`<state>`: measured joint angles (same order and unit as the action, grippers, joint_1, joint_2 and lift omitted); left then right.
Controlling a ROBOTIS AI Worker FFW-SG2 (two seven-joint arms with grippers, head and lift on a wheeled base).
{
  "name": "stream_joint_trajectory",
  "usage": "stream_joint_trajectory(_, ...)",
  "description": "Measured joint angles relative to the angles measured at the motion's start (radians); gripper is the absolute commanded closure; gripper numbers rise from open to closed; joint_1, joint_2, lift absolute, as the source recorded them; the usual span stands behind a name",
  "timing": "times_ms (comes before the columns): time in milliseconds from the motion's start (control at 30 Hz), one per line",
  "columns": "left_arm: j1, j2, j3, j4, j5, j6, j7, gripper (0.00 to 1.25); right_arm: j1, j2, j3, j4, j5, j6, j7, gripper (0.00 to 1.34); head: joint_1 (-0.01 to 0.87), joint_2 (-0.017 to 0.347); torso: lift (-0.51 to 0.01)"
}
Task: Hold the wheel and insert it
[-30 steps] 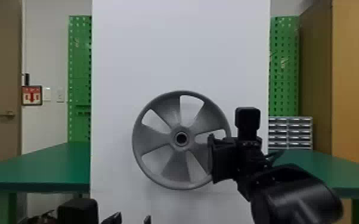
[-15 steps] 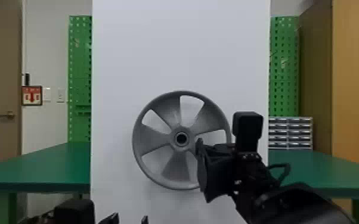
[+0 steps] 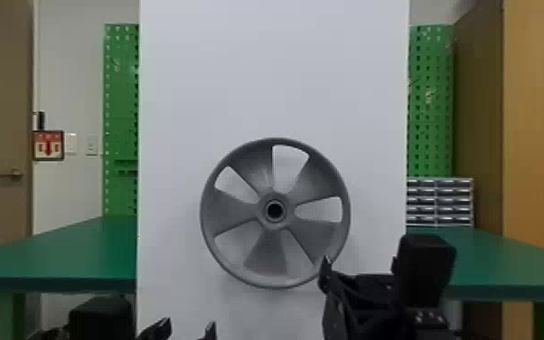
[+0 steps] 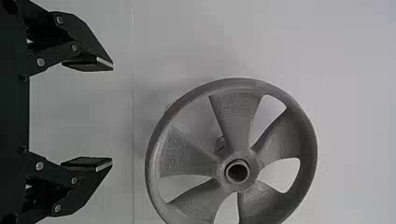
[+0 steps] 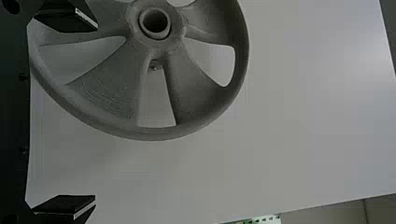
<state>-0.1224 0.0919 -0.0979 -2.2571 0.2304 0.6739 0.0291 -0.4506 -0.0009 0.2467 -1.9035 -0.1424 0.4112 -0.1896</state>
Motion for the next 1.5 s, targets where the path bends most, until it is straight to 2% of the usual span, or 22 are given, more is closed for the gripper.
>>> stream_joint_trajectory(200,0.001,-0.001,0.008,-0.002,-0.005,-0.002,0.0,0.52,0.115,-0.021,-0.028,-0.03,-0.014,-0.056,0.001,0.0,0.005,0.075,-0.482)
stream_joint_trajectory(567,0.006,-0.001,0.015,-0.003,-0.005,-0.007,0.0,0.52,0.314,-0.063,-0.095,-0.033,-0.017,-0.186,0.015,0.0,0.005,0.075,-0.482)
stream_joint_trajectory(700,0.009,-0.001,0.019,-0.003,-0.005,-0.011,0.0,0.52,0.363,-0.084,-0.103,-0.029,-0.013,-0.195,0.024,0.07,0.005,0.075,-0.482)
stream_joint_trajectory(933,0.018,-0.001,0.026,-0.005,-0.004,-0.018,0.0,0.52,0.428,-0.114,-0.079,0.014,0.033,-0.276,0.037,0.08,0.005,0.075,-0.482)
stream_joint_trajectory(1200,0.027,-0.001,0.03,-0.008,-0.004,-0.023,0.0,0.52,0.473,-0.109,-0.076,0.055,0.055,-0.313,0.048,0.08,0.005,0.075,-0.482)
stream_joint_trajectory(1500,0.027,-0.002,0.036,-0.009,-0.013,-0.043,0.0,0.52,0.472,-0.117,-0.066,0.061,0.033,-0.309,0.049,0.09,0.005,0.075,-0.482)
